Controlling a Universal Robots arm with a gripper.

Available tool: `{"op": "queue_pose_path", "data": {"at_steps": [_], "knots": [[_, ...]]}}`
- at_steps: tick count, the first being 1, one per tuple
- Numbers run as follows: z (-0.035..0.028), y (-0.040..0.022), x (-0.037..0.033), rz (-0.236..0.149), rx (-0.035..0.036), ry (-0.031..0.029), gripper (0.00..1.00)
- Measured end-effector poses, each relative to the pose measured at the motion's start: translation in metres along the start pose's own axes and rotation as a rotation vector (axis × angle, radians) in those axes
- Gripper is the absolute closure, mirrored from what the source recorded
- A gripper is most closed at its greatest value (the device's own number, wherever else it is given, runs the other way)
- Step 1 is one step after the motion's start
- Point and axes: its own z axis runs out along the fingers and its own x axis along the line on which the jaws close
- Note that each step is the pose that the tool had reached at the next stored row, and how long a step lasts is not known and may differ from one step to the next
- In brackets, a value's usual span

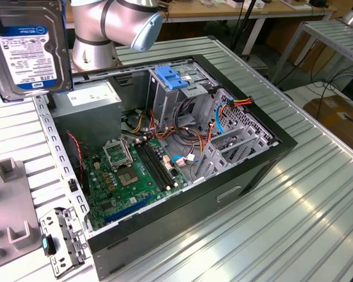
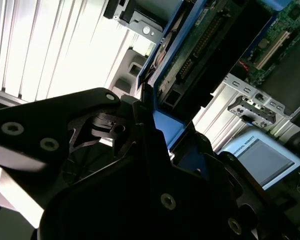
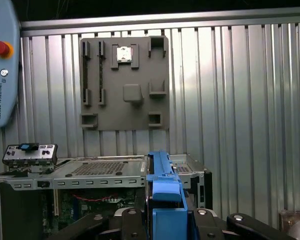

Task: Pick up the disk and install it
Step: 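Pick up the disk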

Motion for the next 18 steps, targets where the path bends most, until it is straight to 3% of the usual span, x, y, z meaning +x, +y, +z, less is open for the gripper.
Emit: {"op": "queue_pose_path", "data": {"at_steps": [2, 6, 9, 18], "knots": [[0.0001, -0.0120, -0.0007, 0.000, -0.0001, 0.0000, 0.63], [0.0004, -0.0302, -0.0016, 0.000, -0.0001, 0.0001, 0.63], [0.0006, -0.0506, -0.0027, 0.000, -0.0001, 0.0001, 0.63], [0.0012, -0.0925, -0.0049, 0.000, -0.0001, 0.0001, 0.63]]}}
